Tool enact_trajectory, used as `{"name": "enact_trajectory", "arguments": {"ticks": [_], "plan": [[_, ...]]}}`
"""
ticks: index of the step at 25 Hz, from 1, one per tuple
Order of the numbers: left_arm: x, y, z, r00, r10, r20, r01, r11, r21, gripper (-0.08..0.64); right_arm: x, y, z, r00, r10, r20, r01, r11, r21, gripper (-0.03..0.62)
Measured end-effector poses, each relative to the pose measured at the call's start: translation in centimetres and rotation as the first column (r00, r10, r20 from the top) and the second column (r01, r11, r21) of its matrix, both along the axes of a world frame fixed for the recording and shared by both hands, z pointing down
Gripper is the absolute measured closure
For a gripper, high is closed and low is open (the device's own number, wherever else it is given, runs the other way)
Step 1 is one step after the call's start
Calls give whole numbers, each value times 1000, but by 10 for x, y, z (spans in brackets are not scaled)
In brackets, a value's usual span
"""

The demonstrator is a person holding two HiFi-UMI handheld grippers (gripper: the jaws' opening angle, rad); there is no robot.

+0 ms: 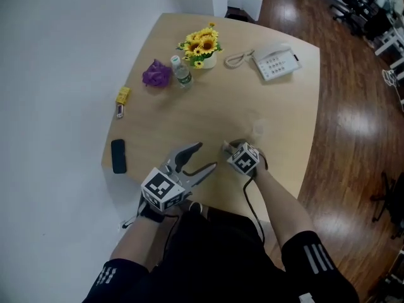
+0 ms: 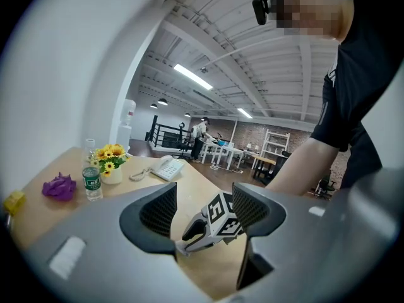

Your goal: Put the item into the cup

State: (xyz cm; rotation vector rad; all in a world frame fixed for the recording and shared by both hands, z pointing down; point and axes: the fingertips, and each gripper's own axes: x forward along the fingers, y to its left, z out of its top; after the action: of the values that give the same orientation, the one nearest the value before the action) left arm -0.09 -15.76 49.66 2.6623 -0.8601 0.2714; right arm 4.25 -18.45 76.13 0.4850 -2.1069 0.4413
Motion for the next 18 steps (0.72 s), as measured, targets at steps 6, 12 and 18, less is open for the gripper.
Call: {"name": "enact_trajectory", "arguments": {"ticks": [6, 12, 18], "plan": [[1, -1, 3, 1000, -10, 7, 10, 1000, -5, 290, -5, 2, -1, 1000, 2, 15, -2, 1000, 13, 548], [6, -6, -2, 1000, -5, -7, 5, 1000, 9, 290, 6, -8, -35, 994, 51, 94, -56, 997, 50, 554], [21, -9, -4, 999, 31, -16, -31, 999, 18, 290, 50, -23, -83, 986, 98, 138, -118, 983, 143, 555]]}}
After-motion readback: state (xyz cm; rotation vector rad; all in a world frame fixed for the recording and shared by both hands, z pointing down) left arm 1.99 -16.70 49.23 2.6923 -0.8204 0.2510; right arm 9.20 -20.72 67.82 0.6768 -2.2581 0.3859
